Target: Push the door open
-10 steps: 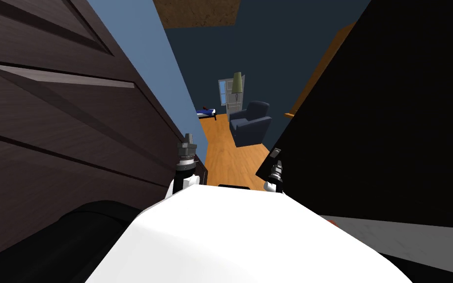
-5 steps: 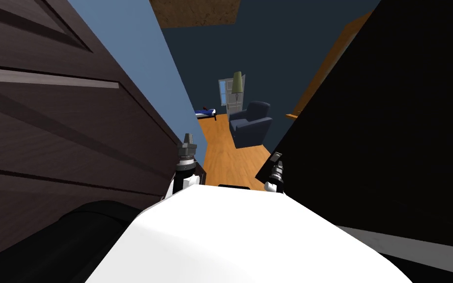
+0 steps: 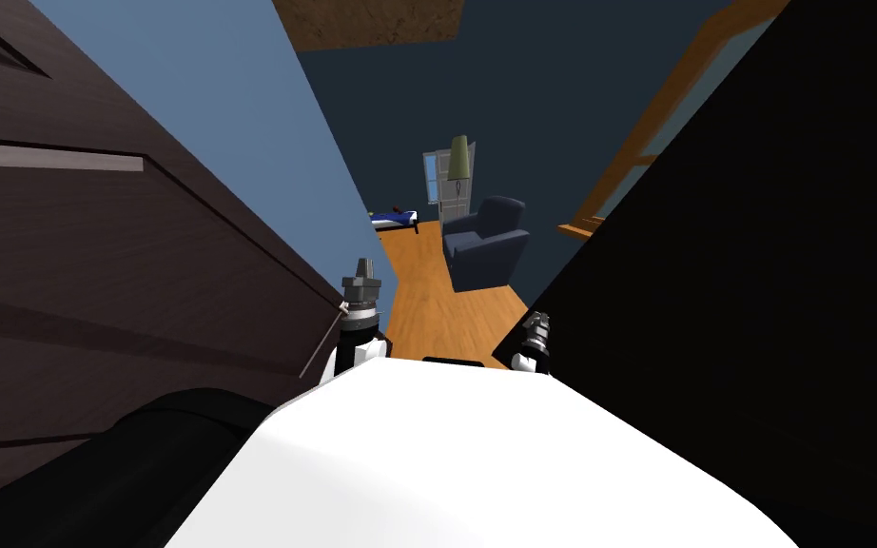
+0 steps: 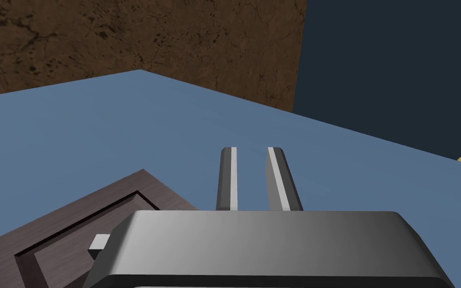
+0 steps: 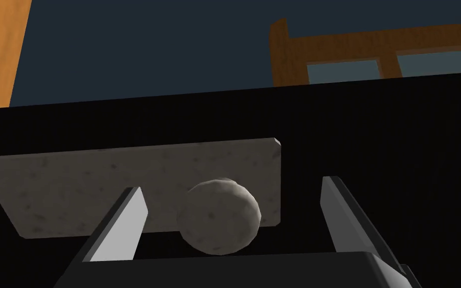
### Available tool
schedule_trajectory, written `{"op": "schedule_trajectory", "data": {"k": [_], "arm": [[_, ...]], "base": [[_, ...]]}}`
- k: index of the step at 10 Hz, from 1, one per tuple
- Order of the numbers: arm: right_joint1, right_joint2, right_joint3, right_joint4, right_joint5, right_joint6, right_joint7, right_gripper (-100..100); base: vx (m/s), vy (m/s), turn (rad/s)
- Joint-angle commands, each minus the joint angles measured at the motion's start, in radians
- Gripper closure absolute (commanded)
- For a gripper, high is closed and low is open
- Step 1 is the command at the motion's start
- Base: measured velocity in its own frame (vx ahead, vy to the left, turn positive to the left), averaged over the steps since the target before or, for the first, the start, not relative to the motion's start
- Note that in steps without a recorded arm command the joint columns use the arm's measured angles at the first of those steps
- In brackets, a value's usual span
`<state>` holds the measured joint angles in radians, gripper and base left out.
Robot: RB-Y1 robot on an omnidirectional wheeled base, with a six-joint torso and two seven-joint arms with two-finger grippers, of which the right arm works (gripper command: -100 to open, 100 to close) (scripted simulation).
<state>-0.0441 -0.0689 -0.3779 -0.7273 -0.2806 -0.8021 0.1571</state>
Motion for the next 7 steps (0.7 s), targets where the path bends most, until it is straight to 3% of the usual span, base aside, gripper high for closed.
{"op": "schedule_trajectory", "data": {"k": [1,2,7], "arm": [[0.000,0.000,0.000,0.000,0.000,0.000,0.000,-100],[0.000,0.000,0.000,0.000,0.000,0.000,0.000,100],[0.000,0.000,0.000,0.000,0.000,0.000,0.000,100]], "base": [[0.086,-0.049,0.000],[-0.017,0.013,0.005],[-0.015,0.008,0.001]]}}
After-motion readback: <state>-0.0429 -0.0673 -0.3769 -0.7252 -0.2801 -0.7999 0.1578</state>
